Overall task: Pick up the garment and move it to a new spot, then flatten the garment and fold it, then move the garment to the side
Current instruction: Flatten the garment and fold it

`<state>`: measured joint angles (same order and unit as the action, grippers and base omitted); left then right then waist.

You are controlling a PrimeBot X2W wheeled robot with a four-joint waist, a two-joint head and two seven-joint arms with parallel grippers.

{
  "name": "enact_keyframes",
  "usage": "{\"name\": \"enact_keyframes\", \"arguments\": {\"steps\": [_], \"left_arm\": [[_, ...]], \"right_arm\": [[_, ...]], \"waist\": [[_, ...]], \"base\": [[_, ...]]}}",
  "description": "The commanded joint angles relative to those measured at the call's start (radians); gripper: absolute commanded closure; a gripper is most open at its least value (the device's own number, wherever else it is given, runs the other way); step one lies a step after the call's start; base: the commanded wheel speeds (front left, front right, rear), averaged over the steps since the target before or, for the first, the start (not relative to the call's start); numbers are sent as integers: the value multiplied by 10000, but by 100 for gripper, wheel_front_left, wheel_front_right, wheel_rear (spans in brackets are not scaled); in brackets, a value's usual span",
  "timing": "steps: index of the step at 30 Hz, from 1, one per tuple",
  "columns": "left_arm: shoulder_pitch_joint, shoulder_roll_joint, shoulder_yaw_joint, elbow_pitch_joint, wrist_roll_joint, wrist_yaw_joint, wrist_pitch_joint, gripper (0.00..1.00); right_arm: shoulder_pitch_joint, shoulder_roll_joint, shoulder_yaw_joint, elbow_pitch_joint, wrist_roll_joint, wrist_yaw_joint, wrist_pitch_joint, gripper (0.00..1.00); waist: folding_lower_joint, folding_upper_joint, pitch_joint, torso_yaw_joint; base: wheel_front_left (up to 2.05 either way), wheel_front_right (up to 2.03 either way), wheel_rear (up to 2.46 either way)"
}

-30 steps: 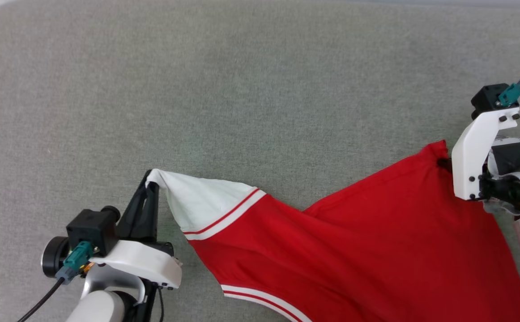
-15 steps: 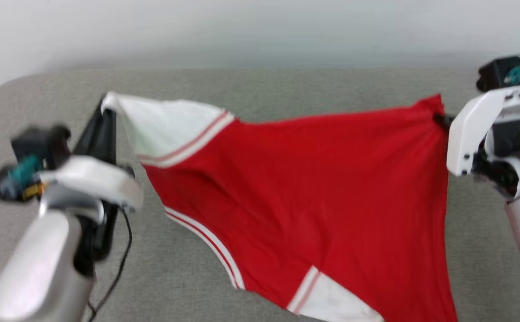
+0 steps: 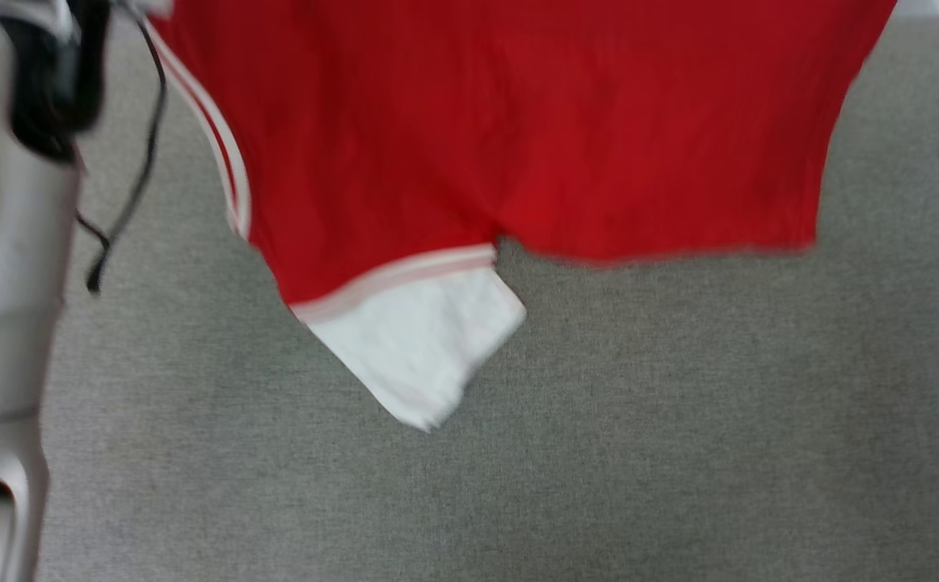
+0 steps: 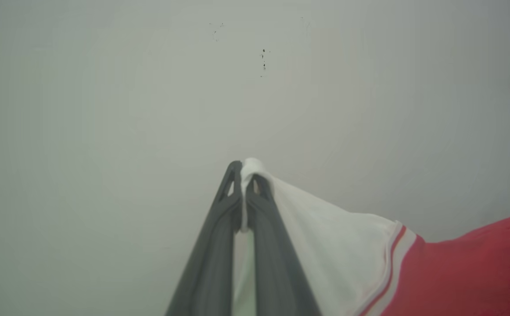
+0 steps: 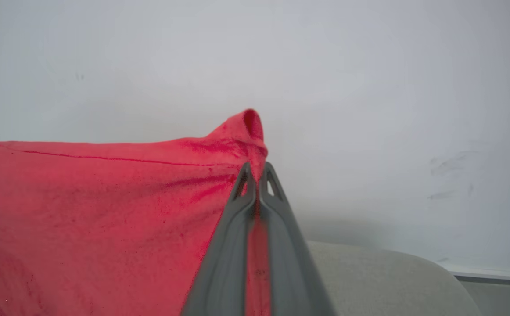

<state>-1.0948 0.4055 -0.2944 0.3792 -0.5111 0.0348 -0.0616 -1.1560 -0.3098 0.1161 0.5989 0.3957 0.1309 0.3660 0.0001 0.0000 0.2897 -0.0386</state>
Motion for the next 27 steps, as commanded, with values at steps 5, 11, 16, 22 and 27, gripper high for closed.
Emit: {"name": "enact_keyframes", "arguments": {"steps": [5, 11, 16, 22, 27], "left_arm": [[-2375, 81, -4, 573, 383, -159, -171, 100], [-4558, 215, -55, 1130, 804, -266, -358, 100], [-5621, 226, -106, 1616, 918, -391, -407, 100], [-5737, 36, -203, 2486, 827, -523, -694, 100], [-5263, -205, -206, 3491, 545, -737, -1112, 100]], "right_arm": [[-1813, -187, -223, -199, -196, -3, -618, 100], [-3699, -379, -199, -125, -159, -3, -1121, 100], [-4799, -538, 133, 268, -116, -3, -1293, 100], [-5289, -445, 676, 1073, 193, -3, -1727, 100], [-5068, -328, 1328, 2035, 623, -3, -2174, 100]], "waist": [[-1, 0, 1773, -115], [-1, 0, 2783, -111], [-1, 0, 3478, -38], [-1, 0, 4030, 75], [-1, 0, 4112, 164]], "base": [[0, 0, 0], [0, 0, 0], [0, 0, 0], [0, 0, 0], [0, 0, 0]]}}
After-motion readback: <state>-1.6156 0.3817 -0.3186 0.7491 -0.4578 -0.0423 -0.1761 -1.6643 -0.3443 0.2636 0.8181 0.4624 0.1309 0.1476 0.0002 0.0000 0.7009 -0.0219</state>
